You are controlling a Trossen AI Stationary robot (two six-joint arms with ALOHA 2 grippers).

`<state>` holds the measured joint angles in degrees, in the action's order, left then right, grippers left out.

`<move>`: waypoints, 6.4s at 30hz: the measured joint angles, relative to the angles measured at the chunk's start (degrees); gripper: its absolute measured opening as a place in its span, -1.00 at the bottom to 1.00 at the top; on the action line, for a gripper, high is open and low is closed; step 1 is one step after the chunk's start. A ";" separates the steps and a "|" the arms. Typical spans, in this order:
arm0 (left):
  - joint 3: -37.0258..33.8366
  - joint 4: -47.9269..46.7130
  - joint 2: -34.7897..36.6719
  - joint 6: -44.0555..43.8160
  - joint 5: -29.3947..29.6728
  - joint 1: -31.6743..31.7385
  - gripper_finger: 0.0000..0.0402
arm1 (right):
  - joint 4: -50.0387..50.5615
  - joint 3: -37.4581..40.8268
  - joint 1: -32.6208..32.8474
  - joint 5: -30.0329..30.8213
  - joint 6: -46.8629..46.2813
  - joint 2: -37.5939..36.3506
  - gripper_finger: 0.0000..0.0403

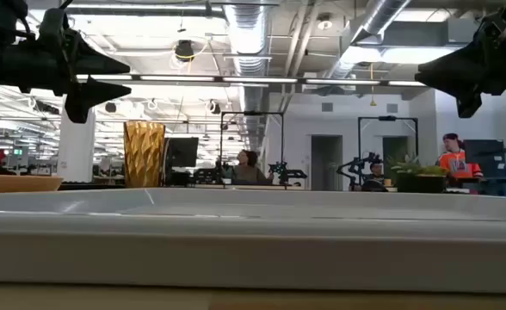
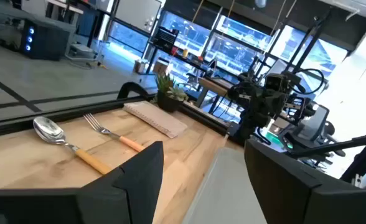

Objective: Pick and place plate/cup/fork/spoon on tray

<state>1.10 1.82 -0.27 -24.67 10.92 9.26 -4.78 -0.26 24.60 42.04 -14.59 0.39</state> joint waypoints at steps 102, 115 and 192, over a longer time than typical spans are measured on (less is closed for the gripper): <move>0.00 14.51 -0.02 -35.44 2.82 -0.02 0.07 | -10.41 -0.42 -6.18 4.70 -22.67 -0.07 -0.41; 4.48 35.05 -3.60 -22.24 6.69 -0.02 0.31 | -10.59 -9.63 -13.86 5.72 -16.29 1.81 0.28; 60.98 -52.17 -61.32 0.56 8.95 34.48 0.52 | 31.88 -73.61 -39.63 -46.50 -13.99 85.05 0.40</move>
<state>62.08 -50.35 -61.59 -24.11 19.87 43.73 27.11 -73.87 -15.03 -4.46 -28.58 85.44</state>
